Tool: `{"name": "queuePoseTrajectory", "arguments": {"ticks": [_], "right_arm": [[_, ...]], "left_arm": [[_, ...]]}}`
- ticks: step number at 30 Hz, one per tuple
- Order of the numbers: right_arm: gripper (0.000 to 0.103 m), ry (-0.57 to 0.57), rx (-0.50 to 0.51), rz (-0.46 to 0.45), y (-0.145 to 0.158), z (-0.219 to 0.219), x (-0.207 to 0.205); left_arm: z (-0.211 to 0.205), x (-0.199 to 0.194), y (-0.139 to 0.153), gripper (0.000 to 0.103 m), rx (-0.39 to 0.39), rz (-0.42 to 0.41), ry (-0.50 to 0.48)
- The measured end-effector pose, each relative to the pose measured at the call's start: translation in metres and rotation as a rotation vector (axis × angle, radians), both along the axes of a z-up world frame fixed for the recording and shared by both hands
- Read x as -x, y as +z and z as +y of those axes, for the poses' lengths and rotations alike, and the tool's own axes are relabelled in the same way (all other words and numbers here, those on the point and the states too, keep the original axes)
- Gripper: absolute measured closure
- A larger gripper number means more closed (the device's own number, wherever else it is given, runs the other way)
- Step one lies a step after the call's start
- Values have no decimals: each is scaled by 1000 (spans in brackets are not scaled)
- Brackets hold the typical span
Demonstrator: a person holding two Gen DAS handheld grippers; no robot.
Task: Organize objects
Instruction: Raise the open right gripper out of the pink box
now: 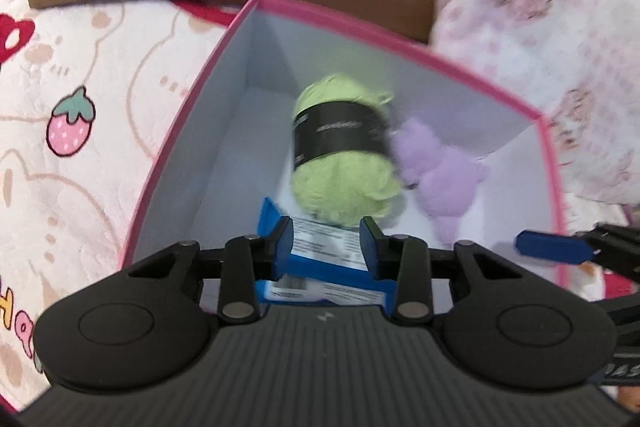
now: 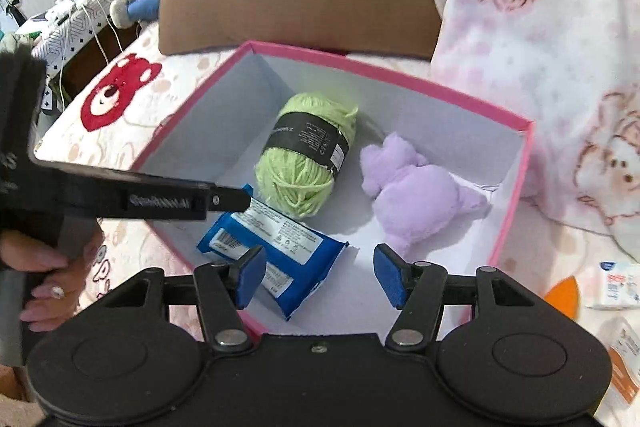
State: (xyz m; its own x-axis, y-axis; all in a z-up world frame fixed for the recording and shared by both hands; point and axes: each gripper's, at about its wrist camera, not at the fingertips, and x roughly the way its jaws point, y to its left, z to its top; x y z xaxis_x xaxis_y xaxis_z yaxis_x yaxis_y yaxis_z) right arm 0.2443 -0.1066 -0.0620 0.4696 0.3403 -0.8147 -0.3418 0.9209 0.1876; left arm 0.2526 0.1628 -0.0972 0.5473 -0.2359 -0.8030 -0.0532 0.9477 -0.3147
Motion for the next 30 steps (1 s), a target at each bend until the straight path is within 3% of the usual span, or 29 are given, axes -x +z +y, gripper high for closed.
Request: {"name": "queuePoseTrajectory", "arguments": {"ticks": [5,9,12,20,23,30], "right_arm": [[37,-12,8,-71,22,-3,30],[19,14,5,-124,38,-5,55],[18,3,13,-159,49,-8,72],[17,-4,5,-211,86,-21,115],[17,18,26,-205,95,-22,134],[17,13,29,-245,114,-32,175]], "left_arm": [[-15,23,29,56,-18,-25,-51],[-25,38,44,45,-35,1,-67],[-28,54,61,35,-51,-7,-73],[-44,98,113,5,-237,-84,-82],[-50,113,130,5,-293,-101,-116],[-62,152,161,5,-287,-120,-211]]}}
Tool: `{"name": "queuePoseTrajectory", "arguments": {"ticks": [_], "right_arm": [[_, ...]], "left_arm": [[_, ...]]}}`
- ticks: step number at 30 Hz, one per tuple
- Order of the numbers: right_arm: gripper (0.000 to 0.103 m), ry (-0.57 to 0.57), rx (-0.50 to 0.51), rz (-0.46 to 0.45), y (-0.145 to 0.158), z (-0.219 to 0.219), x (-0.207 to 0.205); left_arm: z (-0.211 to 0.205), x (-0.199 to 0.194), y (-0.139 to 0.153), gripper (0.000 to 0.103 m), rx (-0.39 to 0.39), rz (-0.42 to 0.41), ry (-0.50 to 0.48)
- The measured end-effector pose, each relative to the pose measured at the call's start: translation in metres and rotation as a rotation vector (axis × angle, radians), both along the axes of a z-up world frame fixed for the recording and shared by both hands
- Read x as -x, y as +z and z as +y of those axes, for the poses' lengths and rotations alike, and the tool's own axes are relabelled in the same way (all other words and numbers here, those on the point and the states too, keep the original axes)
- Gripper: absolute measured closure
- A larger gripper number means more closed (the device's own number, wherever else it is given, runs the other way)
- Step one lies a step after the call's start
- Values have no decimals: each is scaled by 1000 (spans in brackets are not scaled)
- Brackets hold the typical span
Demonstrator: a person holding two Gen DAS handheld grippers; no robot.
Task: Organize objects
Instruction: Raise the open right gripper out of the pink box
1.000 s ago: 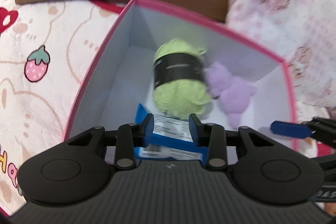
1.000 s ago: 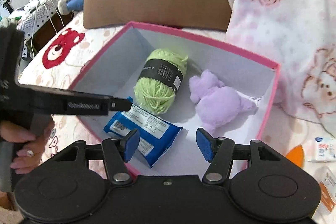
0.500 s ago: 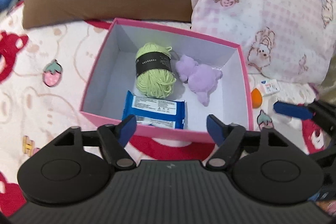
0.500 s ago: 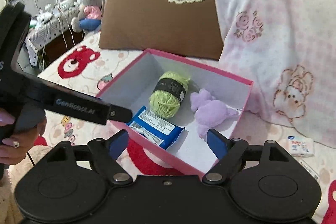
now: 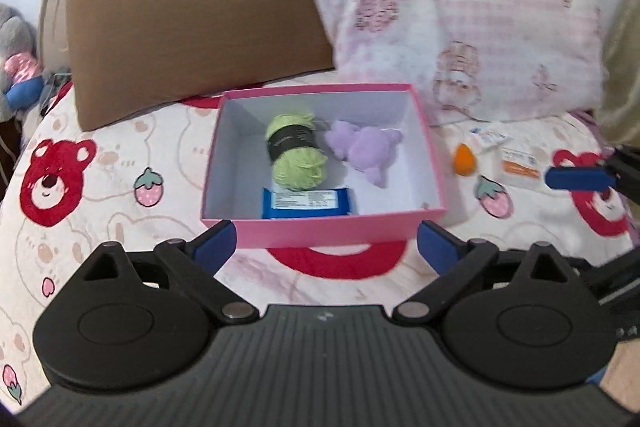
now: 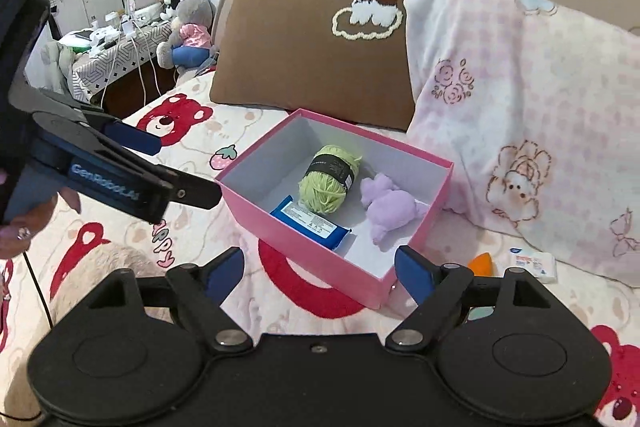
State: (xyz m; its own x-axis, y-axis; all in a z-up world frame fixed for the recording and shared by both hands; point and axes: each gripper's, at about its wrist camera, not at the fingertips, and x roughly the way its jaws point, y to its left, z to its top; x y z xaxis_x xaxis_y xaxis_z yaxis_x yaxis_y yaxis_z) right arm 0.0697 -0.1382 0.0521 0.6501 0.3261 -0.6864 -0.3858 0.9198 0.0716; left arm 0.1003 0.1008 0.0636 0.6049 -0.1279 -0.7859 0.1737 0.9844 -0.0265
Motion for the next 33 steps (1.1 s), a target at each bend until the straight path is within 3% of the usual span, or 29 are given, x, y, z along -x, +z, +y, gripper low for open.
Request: {"name": "queuePoseTrajectory", "arguments": {"ticks": [5,10,17,26,29,33], "right_arm": [[17,-10,36,-75,13,-11,30],[17,-38,24,-104,17,-34,55],[17,-89,29,-95,8,-65,80],[17,-234,21,-90,-11,-111,94],[17,-265,-38,-49,-24,-129,97],[17,-308,-33,-45,-37,-142,99]], "left_arm": [[-14,26,12,5,32,5,-76],[-22,40,12,5,102,49,-77],[-47,62,7,5,90,49,-124],[-101,67,-7,5,116,94,-219],[-116,67,-2,5,152,98,-267],[-135,64,5,5,141,75,-287]]}}
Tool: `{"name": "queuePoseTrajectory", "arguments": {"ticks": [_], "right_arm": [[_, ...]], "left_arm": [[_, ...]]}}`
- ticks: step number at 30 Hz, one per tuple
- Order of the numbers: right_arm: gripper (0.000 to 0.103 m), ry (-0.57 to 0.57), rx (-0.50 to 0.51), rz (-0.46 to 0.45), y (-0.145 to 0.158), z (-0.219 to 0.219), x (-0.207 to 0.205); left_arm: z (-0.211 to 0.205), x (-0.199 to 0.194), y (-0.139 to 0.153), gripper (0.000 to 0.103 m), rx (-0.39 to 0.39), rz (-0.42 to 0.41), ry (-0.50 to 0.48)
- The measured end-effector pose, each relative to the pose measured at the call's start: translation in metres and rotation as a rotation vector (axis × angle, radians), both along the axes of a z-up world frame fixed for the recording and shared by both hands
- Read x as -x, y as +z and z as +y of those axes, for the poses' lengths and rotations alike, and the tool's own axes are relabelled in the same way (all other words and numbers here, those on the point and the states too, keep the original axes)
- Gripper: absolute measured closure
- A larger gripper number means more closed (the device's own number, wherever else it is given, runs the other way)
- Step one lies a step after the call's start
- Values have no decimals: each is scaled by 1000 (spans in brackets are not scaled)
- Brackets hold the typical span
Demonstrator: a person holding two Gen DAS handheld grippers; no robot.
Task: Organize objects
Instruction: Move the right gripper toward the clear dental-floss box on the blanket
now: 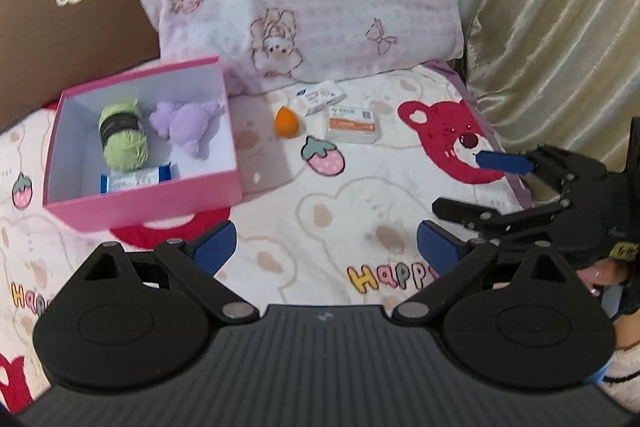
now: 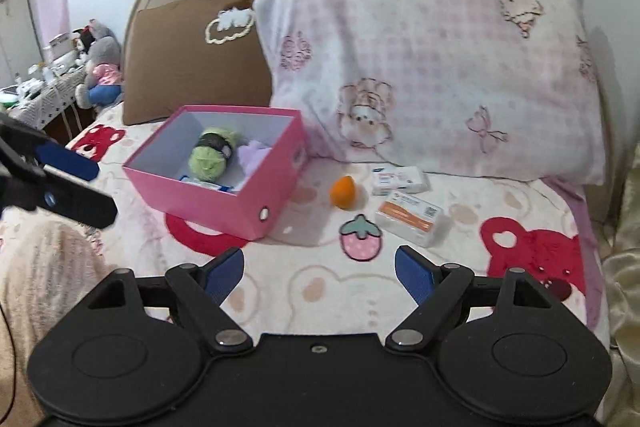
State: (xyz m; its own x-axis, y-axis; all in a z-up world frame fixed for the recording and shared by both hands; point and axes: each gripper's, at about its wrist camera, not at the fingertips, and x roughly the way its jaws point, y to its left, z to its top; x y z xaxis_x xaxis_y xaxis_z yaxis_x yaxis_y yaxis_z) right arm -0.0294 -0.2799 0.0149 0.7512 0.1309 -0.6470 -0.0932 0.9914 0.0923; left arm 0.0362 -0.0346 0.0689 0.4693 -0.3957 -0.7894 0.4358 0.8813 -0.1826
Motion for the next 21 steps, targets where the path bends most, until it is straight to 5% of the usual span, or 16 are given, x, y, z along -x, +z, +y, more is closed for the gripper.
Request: {"name": "queuePoseTrajectory", "arguments": {"ticks": [7,21], "right_arm": [[16,-14,-20,-44,-22,1,-11],[15,-36,-22,-60,-43,-8,-51]], "left_arm": [[-29,-8,7,5,-14,-122,-33],[-65,-53,-21,5,0,-173,-31]]}}
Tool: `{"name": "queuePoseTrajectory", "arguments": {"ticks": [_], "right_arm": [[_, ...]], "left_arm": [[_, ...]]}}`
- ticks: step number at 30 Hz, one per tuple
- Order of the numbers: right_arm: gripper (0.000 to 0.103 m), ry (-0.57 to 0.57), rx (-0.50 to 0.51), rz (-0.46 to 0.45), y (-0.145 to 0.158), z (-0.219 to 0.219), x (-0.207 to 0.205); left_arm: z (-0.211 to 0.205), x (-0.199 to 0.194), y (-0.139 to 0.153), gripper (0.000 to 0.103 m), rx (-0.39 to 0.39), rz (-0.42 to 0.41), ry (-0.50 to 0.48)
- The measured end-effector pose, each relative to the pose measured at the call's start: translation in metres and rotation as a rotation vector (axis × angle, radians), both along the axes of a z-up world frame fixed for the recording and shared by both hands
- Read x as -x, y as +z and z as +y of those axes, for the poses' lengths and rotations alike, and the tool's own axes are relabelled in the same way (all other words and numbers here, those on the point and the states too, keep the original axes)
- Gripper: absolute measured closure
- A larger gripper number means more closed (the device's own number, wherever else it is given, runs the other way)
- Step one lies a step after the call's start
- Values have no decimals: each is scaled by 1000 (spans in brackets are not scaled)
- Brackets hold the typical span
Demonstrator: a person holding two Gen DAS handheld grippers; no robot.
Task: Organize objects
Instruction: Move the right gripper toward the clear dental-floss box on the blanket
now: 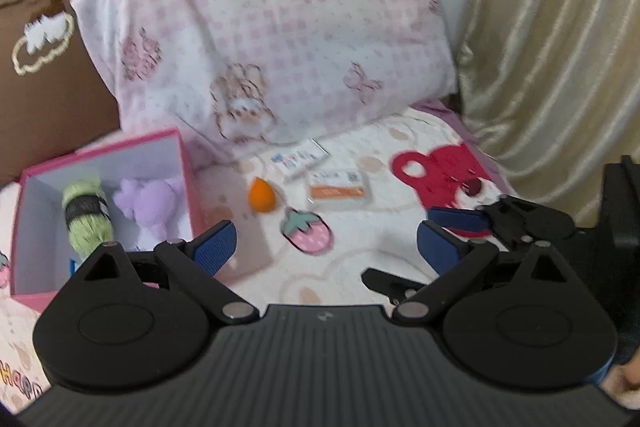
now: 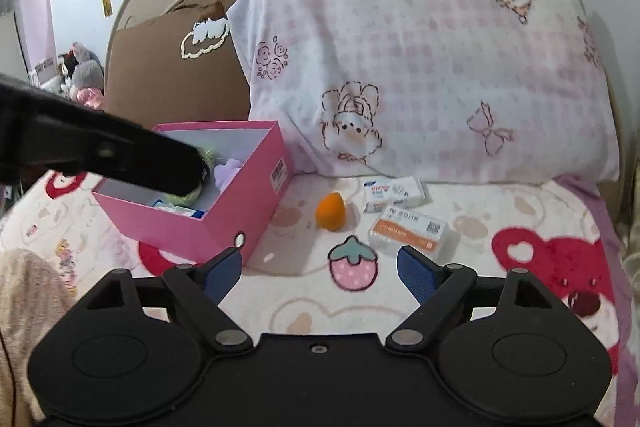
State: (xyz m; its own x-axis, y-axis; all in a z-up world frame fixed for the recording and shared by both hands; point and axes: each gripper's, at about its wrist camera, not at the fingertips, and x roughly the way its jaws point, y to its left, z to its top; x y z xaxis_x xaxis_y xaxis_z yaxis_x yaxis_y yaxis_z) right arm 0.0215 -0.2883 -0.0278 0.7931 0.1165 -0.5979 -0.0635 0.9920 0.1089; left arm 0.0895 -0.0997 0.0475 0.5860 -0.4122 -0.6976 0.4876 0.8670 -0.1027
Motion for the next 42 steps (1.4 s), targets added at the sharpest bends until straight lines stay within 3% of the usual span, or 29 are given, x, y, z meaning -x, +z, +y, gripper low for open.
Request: {"name": "queuePoseTrajectory", "arguments": {"ticks": [8,14,20,27,31,36,42], "right_arm": [[15,-35,10,-60,-24,-3,-30],[15,-107,-13,-14,-49,-20,-51],[15,-136,-25,9,-66,-29,-71],[15,-133,-3,70,-85,-41,-93],[15,-113,52,76,-95,-48,-102],[15,-90,102,84,-114,-54,-111],[15,-115,80,120,-131,-64,-119]], "left_arm": [[-6,-32,-30,5,5,10,1],[-12,-55,-62,7,99,1,-22],[-23,-81,-97,9,129,28,-46],[-36,-110,-127,19,181,25,-76],[-41,-117,-145,24,237,27,-93],[-43,-127,-168,31,253,39,-75],[-45,-141,-191,39,275,68,-60]]}}
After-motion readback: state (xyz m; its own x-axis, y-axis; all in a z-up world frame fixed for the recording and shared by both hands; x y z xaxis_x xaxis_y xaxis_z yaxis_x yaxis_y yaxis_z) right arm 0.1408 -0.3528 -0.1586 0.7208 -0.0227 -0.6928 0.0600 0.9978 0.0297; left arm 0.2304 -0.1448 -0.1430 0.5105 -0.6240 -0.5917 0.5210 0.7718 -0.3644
